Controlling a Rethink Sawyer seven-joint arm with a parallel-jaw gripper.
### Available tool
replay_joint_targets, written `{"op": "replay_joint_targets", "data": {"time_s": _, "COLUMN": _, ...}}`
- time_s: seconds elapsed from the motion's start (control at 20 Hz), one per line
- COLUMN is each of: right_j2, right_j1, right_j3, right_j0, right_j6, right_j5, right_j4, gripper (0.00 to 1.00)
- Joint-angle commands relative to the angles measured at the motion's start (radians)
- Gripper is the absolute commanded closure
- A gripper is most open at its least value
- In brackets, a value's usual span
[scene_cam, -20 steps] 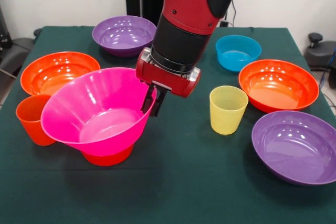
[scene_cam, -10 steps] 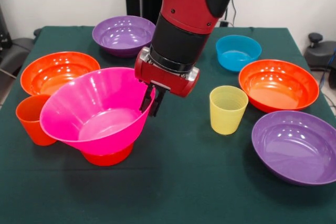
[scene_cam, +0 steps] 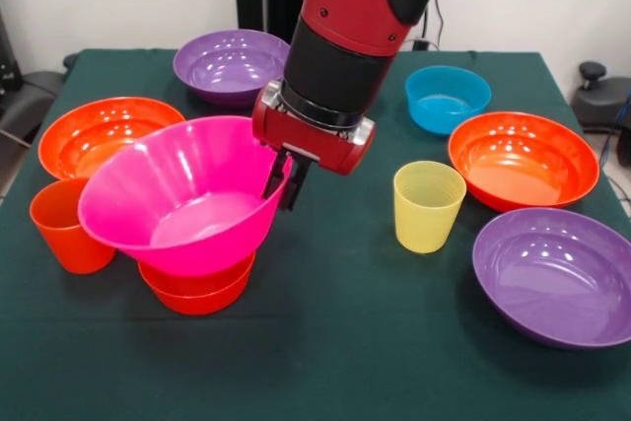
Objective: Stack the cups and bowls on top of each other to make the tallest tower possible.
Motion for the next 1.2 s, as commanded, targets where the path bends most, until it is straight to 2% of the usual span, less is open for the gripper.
{"op": "replay_joint_targets", "data": {"time_s": 0.05, "right_j2": 0.071, "right_j1": -0.026, "right_j3": -0.046, "right_j0": -0.004, "right_j6": -0.135, "right_j5": 0.16, "right_j4": -0.095, "gripper": 1.0}}
{"op": "replay_joint_targets", "data": {"time_s": 0.55, "right_j2": 0.105, "right_j1": -0.013, "right_j3": -0.033, "right_j0": -0.026, "right_j6": -0.119, "right_j5": 0.095, "right_j4": -0.119, "gripper": 1.0}}
{"op": "replay_joint_targets", "data": {"time_s": 0.95, "right_j2": 0.109, "right_j1": -0.01, "right_j3": -0.08, "right_j0": -0.027, "right_j6": -0.137, "right_j5": 0.135, "right_j4": -0.132, "gripper": 1.0}}
{"op": "replay_joint_targets", "data": {"time_s": 1.2, "right_j2": 0.118, "right_j1": -0.01, "right_j3": -0.066, "right_j0": -0.032, "right_j6": -0.101, "right_j5": 0.101, "right_j4": -0.125, "gripper": 1.0}}
